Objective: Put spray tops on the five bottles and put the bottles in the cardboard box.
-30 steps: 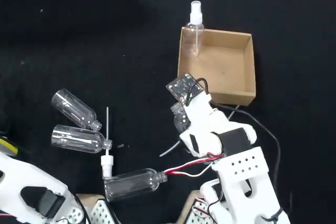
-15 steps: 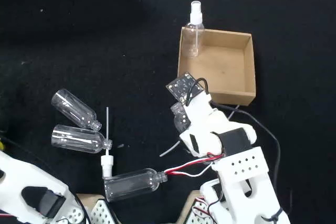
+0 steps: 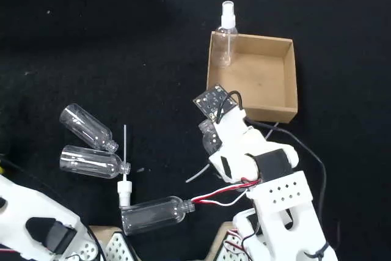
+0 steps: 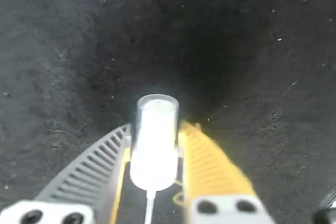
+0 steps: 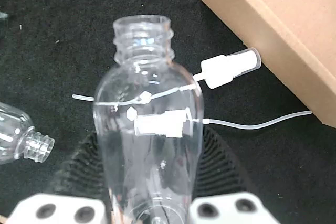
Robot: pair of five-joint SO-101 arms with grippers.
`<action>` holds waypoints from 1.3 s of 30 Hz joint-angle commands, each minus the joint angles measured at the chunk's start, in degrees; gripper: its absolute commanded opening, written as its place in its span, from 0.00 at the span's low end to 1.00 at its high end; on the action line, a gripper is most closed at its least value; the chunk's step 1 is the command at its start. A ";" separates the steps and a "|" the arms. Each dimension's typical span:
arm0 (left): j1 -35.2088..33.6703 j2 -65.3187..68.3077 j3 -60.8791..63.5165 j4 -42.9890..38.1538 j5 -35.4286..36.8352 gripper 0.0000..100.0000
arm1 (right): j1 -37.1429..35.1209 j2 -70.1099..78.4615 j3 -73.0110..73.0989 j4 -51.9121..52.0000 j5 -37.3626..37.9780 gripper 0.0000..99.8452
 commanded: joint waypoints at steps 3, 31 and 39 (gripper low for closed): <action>-2.77 -2.11 -0.92 -0.62 -0.35 0.03 | -0.79 -1.98 -10.95 0.70 -0.18 0.01; 19.74 -46.42 -0.92 7.82 55.82 0.03 | -21.19 -1.98 4.35 -47.82 -13.98 0.01; 36.62 -56.09 -0.92 2.64 68.84 0.03 | -20.84 -1.98 12.09 -54.42 -13.98 0.01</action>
